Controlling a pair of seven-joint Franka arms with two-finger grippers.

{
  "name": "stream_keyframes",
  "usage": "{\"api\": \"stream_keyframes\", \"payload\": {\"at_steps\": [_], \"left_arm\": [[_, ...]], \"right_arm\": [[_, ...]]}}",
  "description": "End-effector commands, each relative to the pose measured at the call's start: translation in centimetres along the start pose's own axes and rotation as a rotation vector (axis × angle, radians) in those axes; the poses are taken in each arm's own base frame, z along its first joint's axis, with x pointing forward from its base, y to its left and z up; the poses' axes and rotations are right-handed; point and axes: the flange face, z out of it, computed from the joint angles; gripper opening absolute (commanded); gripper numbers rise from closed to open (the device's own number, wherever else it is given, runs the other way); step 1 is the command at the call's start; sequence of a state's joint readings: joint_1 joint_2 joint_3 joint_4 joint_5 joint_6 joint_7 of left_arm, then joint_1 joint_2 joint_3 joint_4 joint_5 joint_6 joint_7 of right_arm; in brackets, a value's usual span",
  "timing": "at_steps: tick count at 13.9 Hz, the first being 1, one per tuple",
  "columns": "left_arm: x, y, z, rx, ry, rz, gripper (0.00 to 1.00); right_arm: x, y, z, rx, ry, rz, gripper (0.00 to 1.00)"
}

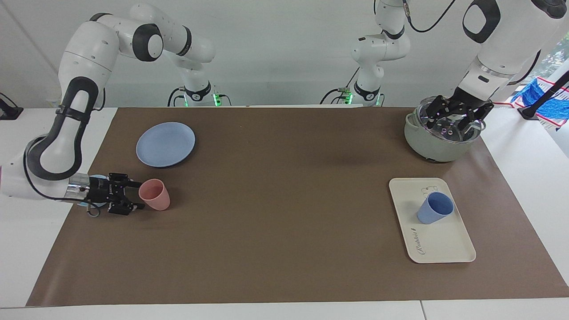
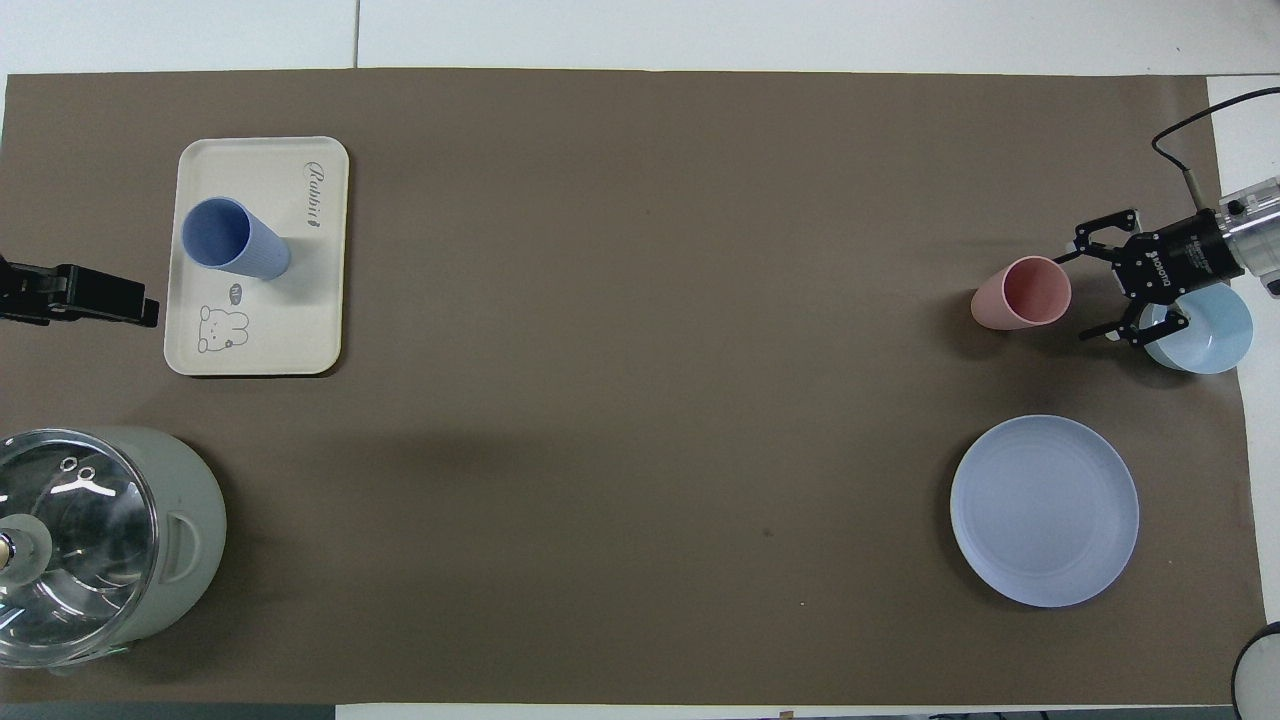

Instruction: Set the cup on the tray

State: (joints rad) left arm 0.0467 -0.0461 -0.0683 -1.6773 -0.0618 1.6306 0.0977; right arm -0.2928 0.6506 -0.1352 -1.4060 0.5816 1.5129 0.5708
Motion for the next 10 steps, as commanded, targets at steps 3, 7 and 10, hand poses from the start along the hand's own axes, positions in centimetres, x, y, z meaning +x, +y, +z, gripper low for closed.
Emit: {"api": "stream_keyframes", "payload": {"at_steps": [3, 7, 10], "left_arm": [[-0.3, -0.6, -0.1, 0.009, -0.011, 0.009, 1.00], [-0.4, -0.8, -0.1, 0.036, -0.011, 0.012, 1.00], [-0.4, -0.9, -0.1, 0.058, -0.013, 0.010, 1.00]], "right_arm": [[-4.8, 0.4, -5.2, -0.062, 0.118, -0.091, 1.00], [-16.5, -3.1, -10.1, -0.211, 0.355, -0.393, 1.00], [-23.5, -3.1, -13.3, -0.317, 0.454, -0.726, 1.00]]}}
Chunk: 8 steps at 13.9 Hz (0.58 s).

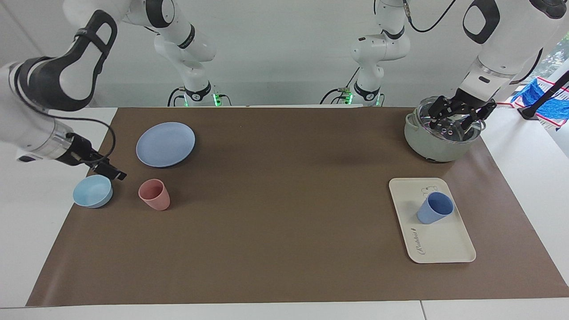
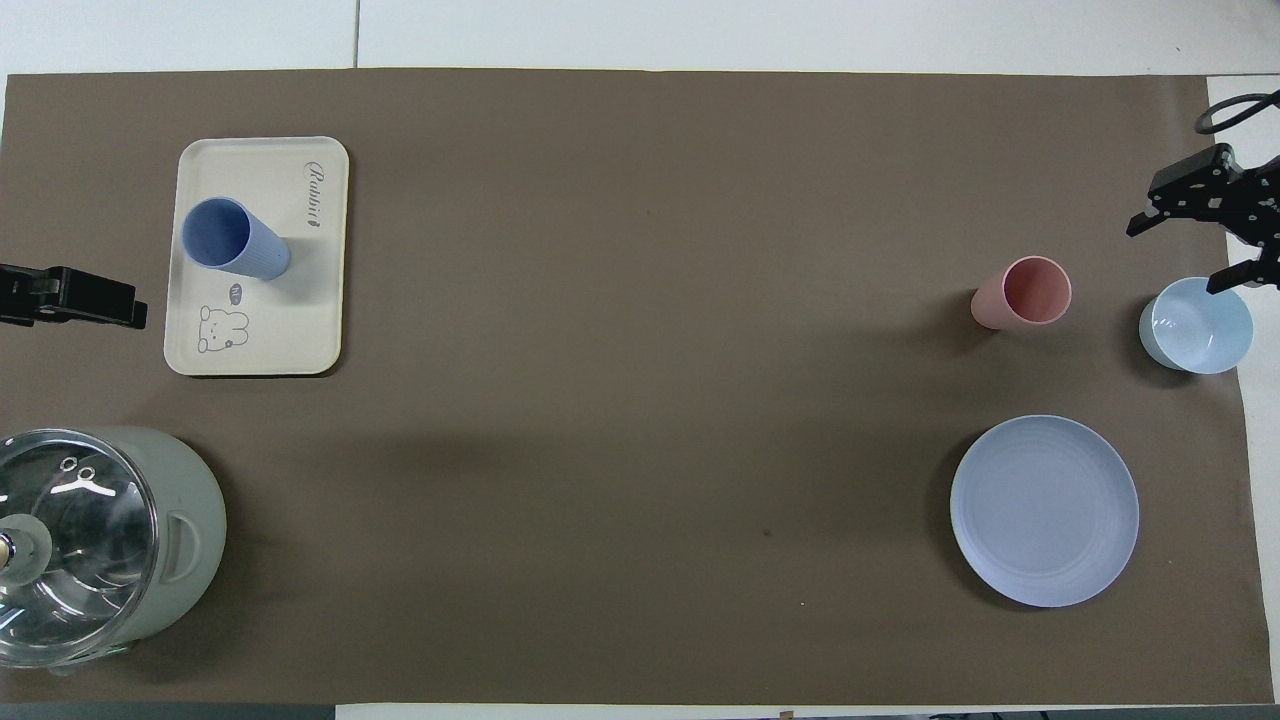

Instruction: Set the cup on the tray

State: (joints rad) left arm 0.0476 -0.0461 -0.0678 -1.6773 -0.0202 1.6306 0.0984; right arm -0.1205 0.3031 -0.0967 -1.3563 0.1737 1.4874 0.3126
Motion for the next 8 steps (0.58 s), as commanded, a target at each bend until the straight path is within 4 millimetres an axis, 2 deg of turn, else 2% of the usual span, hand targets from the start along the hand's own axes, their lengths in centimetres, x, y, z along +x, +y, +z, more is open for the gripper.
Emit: {"api": "stream_keyframes", "payload": {"at_steps": [1, 3, 6, 8], "left_arm": [[-0.4, -0.4, 0.0, 0.016, -0.016, 0.008, 1.00], [-0.3, -0.2, 0.0, 0.016, -0.013, 0.013, 1.00], [-0.3, -0.2, -0.1, 0.005, -0.007, 0.009, 1.00], [-0.3, -0.2, -0.1, -0.005, -0.005, -0.001, 1.00]], "right_arm": [[-2.2, 1.6, -3.3, -0.031, 0.054, -0.295, 1.00], [-3.7, 2.3, -4.9, -0.061, 0.076, -0.434, 1.00], [-6.6, 3.2, -6.4, -0.092, 0.074, -0.485, 1.00], [-10.2, 2.4, -7.0, -0.092, 0.081, -0.500, 1.00]]}}
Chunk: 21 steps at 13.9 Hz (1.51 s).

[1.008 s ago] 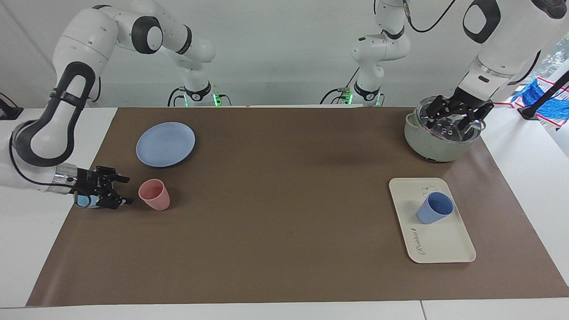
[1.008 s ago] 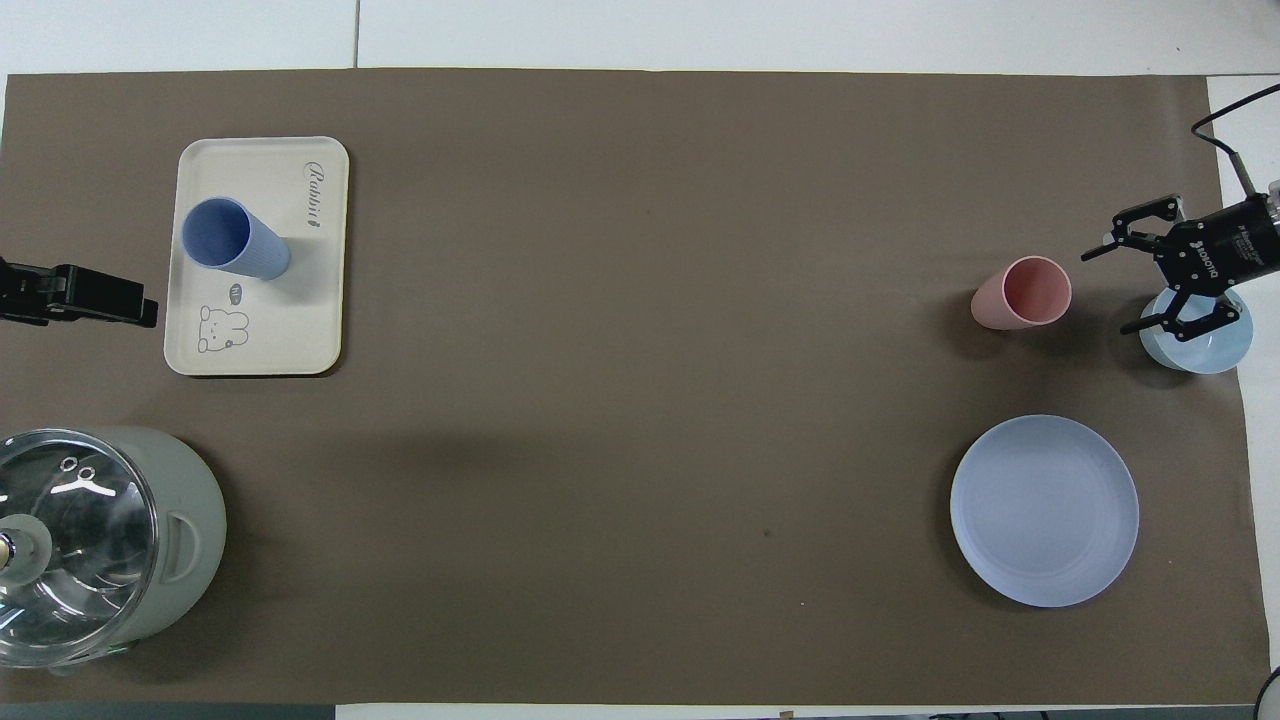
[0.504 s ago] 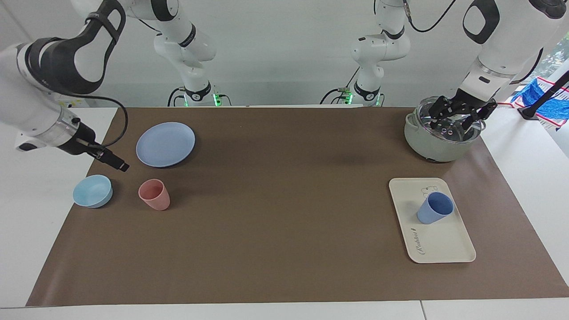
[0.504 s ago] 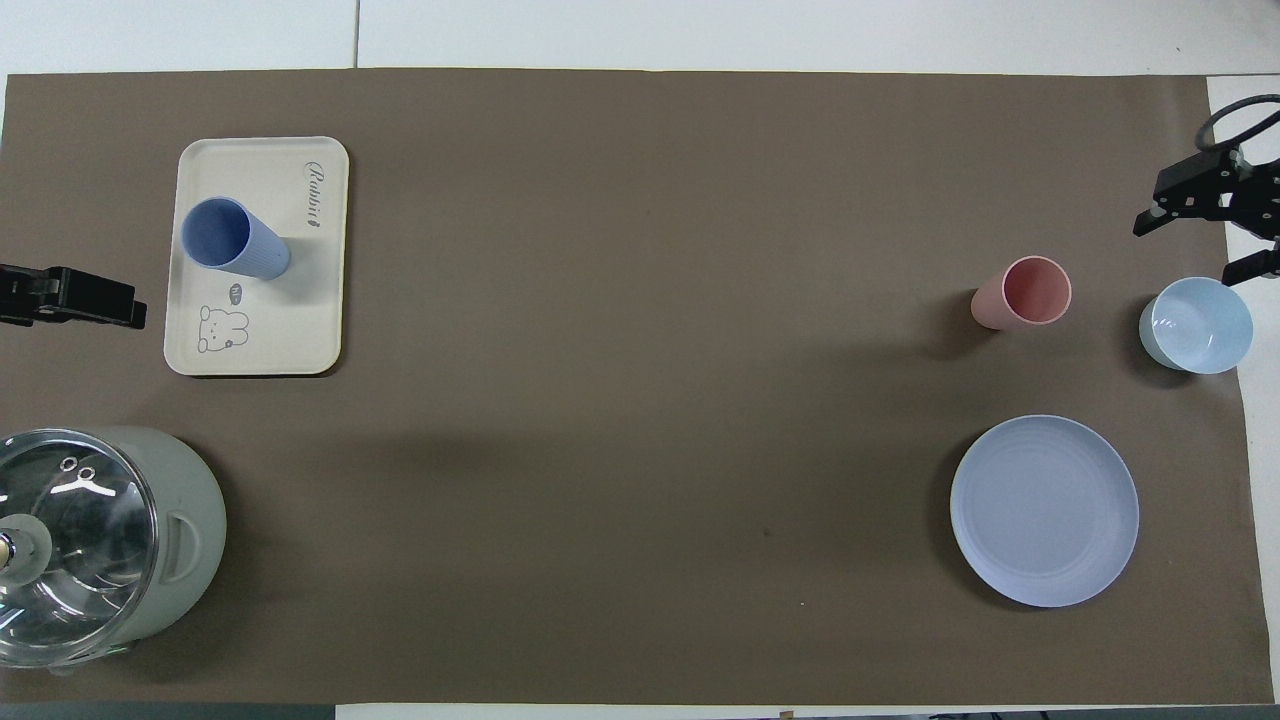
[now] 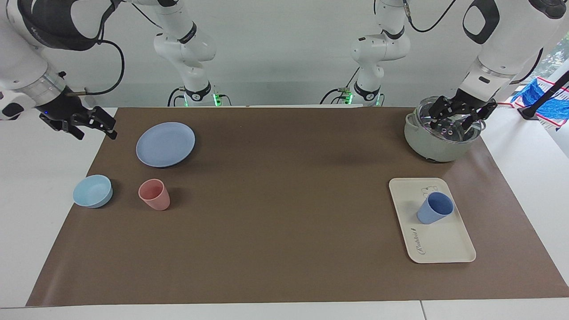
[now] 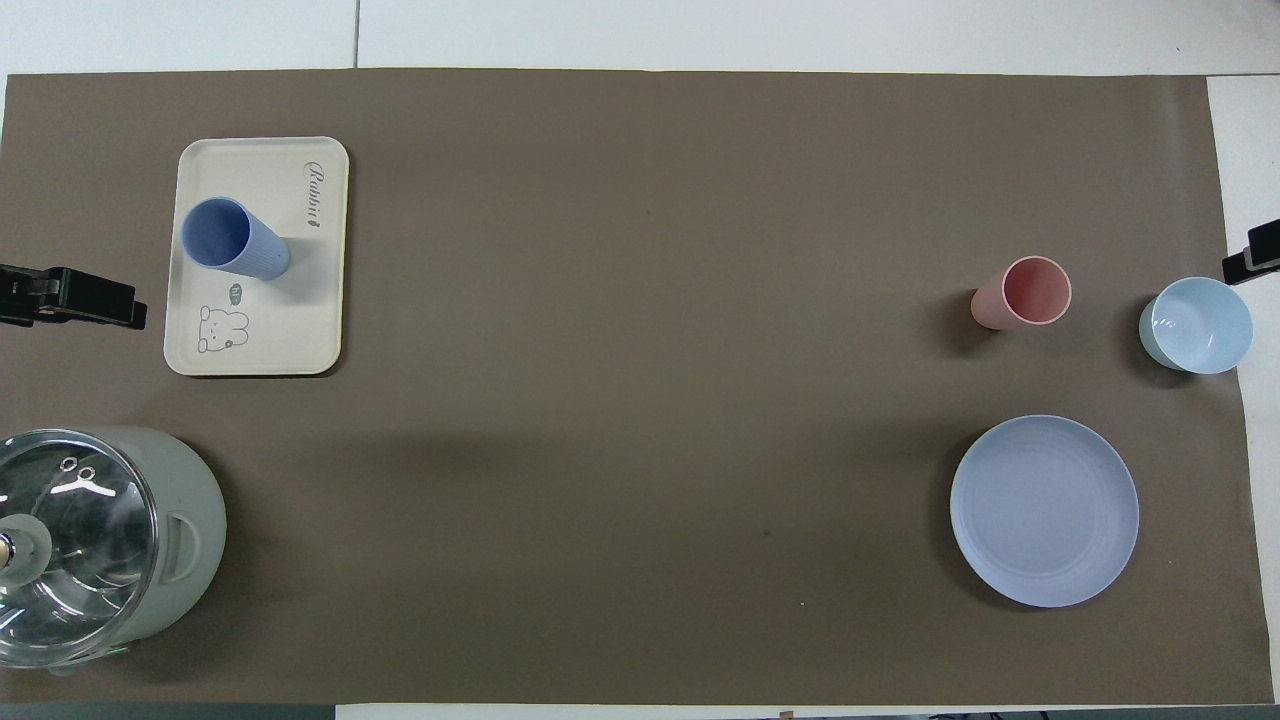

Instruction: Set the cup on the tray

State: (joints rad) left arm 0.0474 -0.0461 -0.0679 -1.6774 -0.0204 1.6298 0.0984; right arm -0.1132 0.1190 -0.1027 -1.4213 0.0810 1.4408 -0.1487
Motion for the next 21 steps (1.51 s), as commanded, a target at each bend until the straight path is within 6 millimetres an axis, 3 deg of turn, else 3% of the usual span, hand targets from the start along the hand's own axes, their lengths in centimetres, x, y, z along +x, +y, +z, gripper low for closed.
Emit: {"api": "stream_keyframes", "payload": {"at_steps": [1, 3, 7, 11, 13, 17, 21], "left_arm": [[-0.3, -0.2, -0.1, -0.004, -0.006, -0.003, 1.00], [-0.3, -0.2, -0.1, -0.006, -0.006, -0.039, 1.00], [-0.4, 0.0, -0.2, -0.006, -0.006, -0.052, 1.00], [-0.4, 0.5, -0.4, -0.003, 0.000, -0.044, 1.00], [-0.8, 0.7, -1.3, -0.001, 0.014, -0.040, 1.00], [-1.0, 0.2, -1.3, -0.002, 0.009, -0.051, 1.00], [-1.0, 0.1, -1.3, -0.002, 0.009, -0.053, 1.00]], "right_arm": [[-3.9, -1.9, -1.0, -0.016, 0.005, -0.028, 1.00], [-3.9, -3.5, -1.4, -0.011, 0.016, -0.054, 1.00], [-4.2, -4.3, -2.3, -0.014, 0.044, -0.069, 1.00], [-4.2, -2.1, -3.1, -0.021, 0.097, -0.034, 1.00], [-3.9, -2.4, -2.3, -0.053, 0.071, -0.046, 1.00], [-3.9, -7.7, -2.3, -0.159, 0.043, -0.157, 1.00], [-4.0, -7.7, -2.8, -0.141, 0.057, -0.154, 1.00]]}}
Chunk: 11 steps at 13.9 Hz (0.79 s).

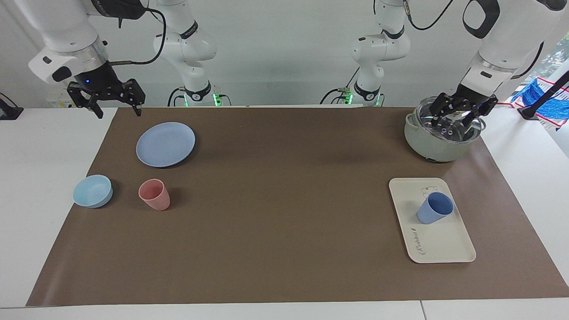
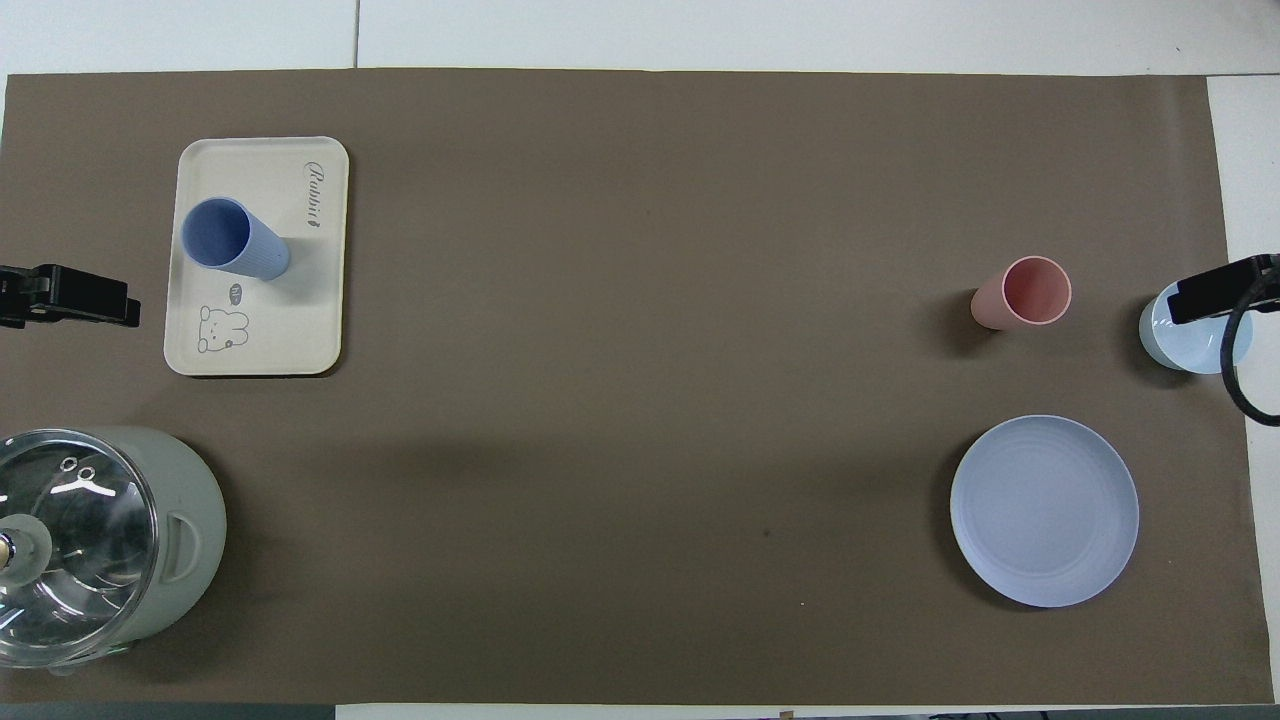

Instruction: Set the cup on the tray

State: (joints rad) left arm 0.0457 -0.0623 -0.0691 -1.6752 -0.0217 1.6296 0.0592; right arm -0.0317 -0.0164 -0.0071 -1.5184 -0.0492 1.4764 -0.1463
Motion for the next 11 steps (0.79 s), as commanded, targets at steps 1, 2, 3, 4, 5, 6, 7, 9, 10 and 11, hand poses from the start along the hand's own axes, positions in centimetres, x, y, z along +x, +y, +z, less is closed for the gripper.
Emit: {"api": "stream_keyframes", "payload": {"at_steps": [1, 2, 3, 4, 5, 6, 7, 9, 10, 11], "left_arm": [[-0.6, -0.1, -0.4, -0.002, -0.007, -0.015, 1.00], [-0.6, -0.2, -0.3, -0.003, -0.009, -0.017, 1.00], [-0.6, -0.2, -0.3, -0.003, -0.009, -0.017, 1.00], [-0.6, -0.1, -0.3, -0.002, -0.009, -0.015, 1.00], [-0.6, -0.2, -0.3, -0.003, -0.009, -0.017, 1.00], [-0.6, -0.1, -0.3, -0.002, -0.009, -0.015, 1.00], [-0.6, -0.2, -0.3, -0.003, -0.009, -0.017, 1.00], [-0.6, -0.2, -0.3, -0.003, -0.009, -0.017, 1.00], [-0.6, -0.1, -0.3, -0.002, -0.009, -0.015, 1.00], [-0.6, -0.2, -0.3, -0.003, -0.009, -0.017, 1.00]], "right_arm": [[-0.5, 0.7, -0.1, -0.004, 0.001, 0.007, 1.00], [-0.5, 0.7, 0.0, -0.004, -0.002, 0.010, 1.00], [-0.5, 1.0, 0.1, -0.002, -0.002, 0.020, 1.00], [0.1, 1.8, 0.9, 0.007, -0.016, 0.033, 1.00], [0.9, 2.4, 1.9, 0.024, -0.043, 0.045, 1.00], [0.5, 2.7, 0.8, 0.037, -0.028, 0.053, 1.00], [0.2, 2.9, 0.7, 0.040, -0.035, 0.058, 1.00], [0.0, 3.5, 0.8, 0.043, -0.048, 0.070, 1.00], [0.1, 3.2, 0.8, 0.039, -0.046, 0.064, 1.00], [0.1, 2.7, 0.7, 0.038, -0.043, 0.056, 1.00]]}}
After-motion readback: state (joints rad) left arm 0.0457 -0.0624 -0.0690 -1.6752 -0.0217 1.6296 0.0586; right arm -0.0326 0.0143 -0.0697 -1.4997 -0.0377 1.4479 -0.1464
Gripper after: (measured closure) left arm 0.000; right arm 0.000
